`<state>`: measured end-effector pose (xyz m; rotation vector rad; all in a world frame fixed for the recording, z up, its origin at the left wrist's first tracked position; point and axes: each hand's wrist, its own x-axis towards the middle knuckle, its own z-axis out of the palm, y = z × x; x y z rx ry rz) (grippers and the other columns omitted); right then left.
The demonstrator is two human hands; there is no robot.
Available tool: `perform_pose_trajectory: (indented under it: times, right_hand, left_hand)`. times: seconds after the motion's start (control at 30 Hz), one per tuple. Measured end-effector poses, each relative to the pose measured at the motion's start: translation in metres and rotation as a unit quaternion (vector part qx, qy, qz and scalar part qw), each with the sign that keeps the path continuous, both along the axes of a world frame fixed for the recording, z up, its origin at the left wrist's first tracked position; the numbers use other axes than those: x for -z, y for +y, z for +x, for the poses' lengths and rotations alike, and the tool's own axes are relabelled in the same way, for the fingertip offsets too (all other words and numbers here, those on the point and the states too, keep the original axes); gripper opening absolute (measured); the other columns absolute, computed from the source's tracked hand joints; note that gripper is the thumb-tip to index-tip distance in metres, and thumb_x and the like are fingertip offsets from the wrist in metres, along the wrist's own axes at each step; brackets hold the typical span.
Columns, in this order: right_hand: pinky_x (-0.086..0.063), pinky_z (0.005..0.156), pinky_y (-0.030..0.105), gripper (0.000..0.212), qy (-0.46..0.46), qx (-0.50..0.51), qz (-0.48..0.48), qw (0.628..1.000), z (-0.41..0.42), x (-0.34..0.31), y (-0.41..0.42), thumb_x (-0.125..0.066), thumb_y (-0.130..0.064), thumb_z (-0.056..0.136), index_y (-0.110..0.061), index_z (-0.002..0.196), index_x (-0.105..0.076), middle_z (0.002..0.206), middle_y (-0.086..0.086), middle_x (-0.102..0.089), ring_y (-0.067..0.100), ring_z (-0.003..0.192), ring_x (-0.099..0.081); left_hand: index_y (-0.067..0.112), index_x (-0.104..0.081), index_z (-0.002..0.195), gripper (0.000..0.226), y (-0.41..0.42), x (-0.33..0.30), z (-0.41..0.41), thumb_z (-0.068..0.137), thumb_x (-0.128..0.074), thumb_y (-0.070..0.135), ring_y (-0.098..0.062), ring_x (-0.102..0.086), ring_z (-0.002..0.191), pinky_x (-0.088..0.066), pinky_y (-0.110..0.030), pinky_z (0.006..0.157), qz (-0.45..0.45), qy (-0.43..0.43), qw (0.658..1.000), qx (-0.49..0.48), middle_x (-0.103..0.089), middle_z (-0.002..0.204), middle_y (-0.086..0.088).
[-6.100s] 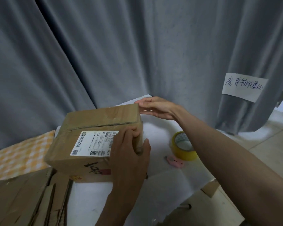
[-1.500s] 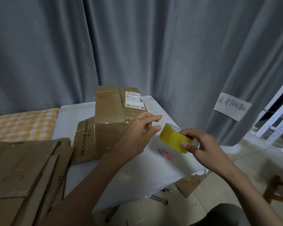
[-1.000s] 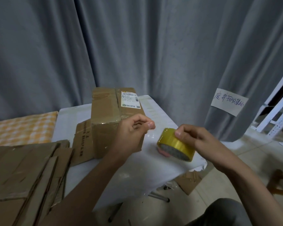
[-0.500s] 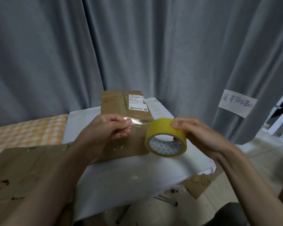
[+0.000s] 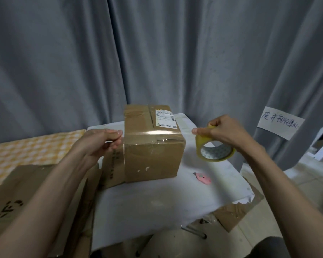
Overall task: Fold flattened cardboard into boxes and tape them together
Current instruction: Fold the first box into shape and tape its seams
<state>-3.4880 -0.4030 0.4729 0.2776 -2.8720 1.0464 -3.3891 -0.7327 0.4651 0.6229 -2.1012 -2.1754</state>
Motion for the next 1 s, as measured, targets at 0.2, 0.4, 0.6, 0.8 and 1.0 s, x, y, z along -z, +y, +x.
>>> perform_pose_trajectory:
  times: [0.2, 0.4, 0.6, 0.8, 1.0]
  right_hand:
    - [-0.025, 0.053, 0.030, 0.067, -0.055, -0.032, 0.036, 0.997, -0.027, 0.003, 0.000, -0.084, -0.067, 0.059, -0.018, 0.047, -0.039, 0.043, -0.009, -0.032, 0.014, 0.049, -0.033]
    - [-0.028, 0.053, 0.028, 0.065, -0.075, -0.047, 0.043, 0.995, -0.044, 0.009, -0.010, -0.083, -0.067, 0.059, -0.019, 0.046, -0.042, 0.040, -0.010, -0.035, 0.012, 0.048, -0.036]
    - [-0.027, 0.057, 0.031, 0.058, -0.081, -0.070, 0.068, 0.992, -0.047, 0.020, -0.018, -0.081, -0.069, 0.061, -0.018, 0.064, -0.053, 0.059, 0.002, -0.040, 0.017, 0.058, -0.037]
    - [-0.031, 0.062, 0.031, 0.059, -0.110, -0.088, 0.055, 0.989, -0.050, 0.026, -0.021, -0.081, -0.067, 0.063, -0.016, 0.066, -0.052, 0.059, 0.001, -0.041, 0.017, 0.060, -0.039]
    - [-0.032, 0.065, 0.027, 0.057, -0.182, -0.139, -0.020, 0.973, -0.049, 0.038, -0.022, -0.081, -0.061, 0.071, -0.018, 0.061, -0.046, 0.058, -0.002, -0.040, 0.012, 0.054, -0.037]
  left_hand:
    - [0.004, -0.072, 0.093, 0.012, 0.008, 0.012, -0.002, 0.083, -0.075, 0.010, -0.005, -0.058, 0.051, -0.050, -0.015, 0.050, 0.041, -0.016, 0.999, -0.015, -0.067, 0.063, -0.002]
    - [0.006, -0.069, 0.090, 0.005, 0.000, 0.015, -0.005, 0.086, -0.071, 0.008, -0.005, -0.056, 0.048, -0.050, -0.014, 0.050, 0.076, -0.019, 0.997, -0.018, -0.066, 0.063, 0.000]
    - [0.006, -0.070, 0.092, 0.009, -0.009, 0.021, -0.006, 0.083, -0.073, 0.007, -0.004, -0.061, 0.054, -0.053, -0.015, 0.055, 0.082, -0.034, 0.996, -0.018, -0.069, 0.067, 0.000]
    - [0.007, -0.071, 0.099, 0.014, -0.011, 0.030, -0.007, 0.086, -0.071, 0.007, -0.005, -0.061, 0.058, -0.051, -0.013, 0.053, 0.113, -0.048, 0.992, -0.020, -0.069, 0.077, -0.002]
    - [0.007, -0.067, 0.098, 0.017, -0.012, 0.039, 0.000, 0.087, -0.072, 0.019, -0.011, -0.058, 0.061, -0.049, -0.017, 0.047, 0.037, -0.073, 0.997, -0.010, -0.061, 0.071, -0.005]
